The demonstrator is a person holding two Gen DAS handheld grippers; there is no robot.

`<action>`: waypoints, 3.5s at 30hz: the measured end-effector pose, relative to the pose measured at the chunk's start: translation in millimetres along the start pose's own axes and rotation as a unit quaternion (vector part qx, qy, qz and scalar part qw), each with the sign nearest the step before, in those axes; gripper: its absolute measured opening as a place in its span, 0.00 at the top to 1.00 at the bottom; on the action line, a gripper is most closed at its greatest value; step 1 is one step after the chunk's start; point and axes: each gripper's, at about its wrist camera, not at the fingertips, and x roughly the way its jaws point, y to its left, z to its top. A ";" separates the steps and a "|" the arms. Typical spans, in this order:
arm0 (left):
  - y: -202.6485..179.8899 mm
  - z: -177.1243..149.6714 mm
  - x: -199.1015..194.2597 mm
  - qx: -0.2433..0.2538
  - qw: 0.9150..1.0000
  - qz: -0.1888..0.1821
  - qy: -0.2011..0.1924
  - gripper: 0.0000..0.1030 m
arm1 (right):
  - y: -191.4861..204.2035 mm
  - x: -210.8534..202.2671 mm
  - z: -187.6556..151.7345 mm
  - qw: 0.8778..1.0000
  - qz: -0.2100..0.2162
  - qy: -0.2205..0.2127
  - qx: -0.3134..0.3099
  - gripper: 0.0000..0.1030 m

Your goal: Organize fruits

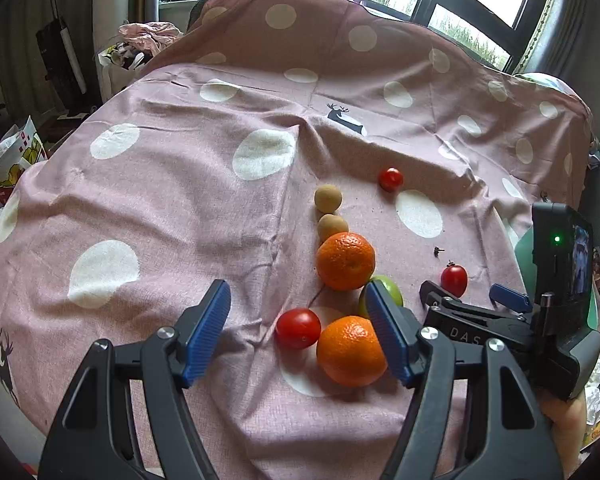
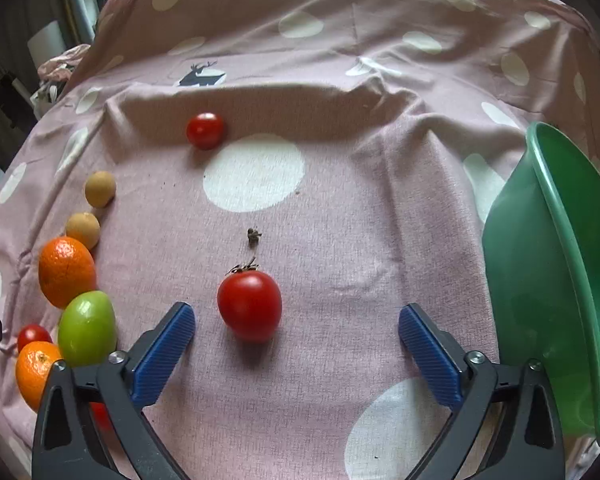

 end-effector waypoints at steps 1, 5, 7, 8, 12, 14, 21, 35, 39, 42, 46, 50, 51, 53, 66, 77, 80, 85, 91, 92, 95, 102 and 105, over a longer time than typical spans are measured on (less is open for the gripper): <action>-0.4 0.1 0.6 0.001 1.000 0.001 0.001 0.32 | 0.1 0.2 -0.1 1.000 0.001 -0.001 0.000 0.01; -1.2 -0.5 2.3 0.008 1.000 0.009 0.001 0.32 | -0.4 -0.4 -1.5 1.000 0.001 -0.001 0.000 0.01; -0.4 -0.7 3.6 0.009 1.000 0.012 0.003 0.32 | -0.7 0.6 0.3 1.000 0.001 -0.001 0.000 0.01; 0.3 -0.6 4.3 0.008 1.000 0.012 0.005 0.32 | -0.7 0.5 0.0 1.000 0.001 -0.001 0.000 0.01; 2.8 0.5 3.5 0.001 1.000 0.007 0.004 0.32 | -0.7 0.6 -0.2 1.000 0.001 -0.001 0.000 0.01; 3.7 1.0 2.1 -0.006 1.000 -0.005 0.005 0.32 | -0.8 0.7 -0.2 1.000 0.001 -0.001 0.000 0.01; 4.6 1.0 2.0 -0.013 1.000 -0.002 0.007 0.32 | -0.8 0.8 -0.4 1.000 0.001 -0.001 0.000 0.01; 9.3 -1.3 4.5 -0.014 1.000 0.012 0.011 0.32 | -0.8 0.9 -0.3 1.000 0.002 -0.001 0.000 0.01; 8.6 -1.5 5.2 -0.013 1.000 0.012 0.014 0.32 | -0.8 0.8 -0.3 1.000 0.002 -0.001 0.000 0.01; 7.7 -2.1 5.2 -0.010 1.000 0.012 0.015 0.32 | -0.8 0.8 -0.2 1.000 0.002 -0.001 0.000 0.01; 7.3 -2.3 4.7 -0.008 1.000 0.009 0.015 0.32 | -0.9 0.9 -0.1 1.000 0.002 -0.001 0.000 0.01; 9.7 -1.6 3.8 -0.011 1.000 0.011 0.013 0.32 | -0.7 0.8 -0.2 1.000 0.002 -0.001 0.000 0.01; 10.5 -1.7 3.8 -0.013 1.000 0.010 0.013 0.32 | -0.8 0.8 -0.1 1.000 0.002 -0.001 0.000 0.01; 11.9 -1.7 4.3 -0.014 1.000 0.010 0.015 0.32 | -0.7 0.7 -0.1 1.000 0.002 -0.001 0.000 0.01; 7.6 -3.0 5.8 -0.002 1.000 0.006 0.020 0.32 | -0.8 0.6 0.1 1.000 0.002 -0.001 0.000 0.01; 6.5 -4.1 7.6 0.003 1.000 0.011 0.023 0.32 | -0.8 0.5 0.0 1.000 0.002 -0.001 0.000 0.01; 5.6 -4.6 8.5 0.005 1.000 0.013 0.025 0.32 | -0.7 0.5 0.1 1.000 0.002 -0.001 0.000 0.01; 4.8 -5.2 8.7 0.009 1.000 0.014 0.025 0.32 | -1.0 0.6 0.2 1.000 0.002 -0.001 0.000 0.01; 4.8 -5.3 9.1 0.008 1.000 0.013 0.026 0.32 | -0.9 0.5 0.1 1.000 0.002 -0.001 0.000 0.01; 4.7 -5.3 9.1 0.008 1.000 0.012 0.027 0.32 | -0.9 0.5 0.1 1.000 0.002 -0.001 0.000 0.01; 4.6 -5.6 9.1 0.006 1.000 0.010 0.027 0.32 | -1.0 0.5 0.2 1.000 0.002 -0.001 0.000 0.01; 4.5 -5.7 9.0 0.007 1.000 0.010 0.027 0.32 | -0.9 0.5 0.1 1.000 0.002 -0.001 0.000 0.01; 4.4 -5.8 8.7 0.007 1.000 0.010 0.027 0.32 | -1.0 0.5 0.1 1.000 0.002 -0.001 0.000 0.01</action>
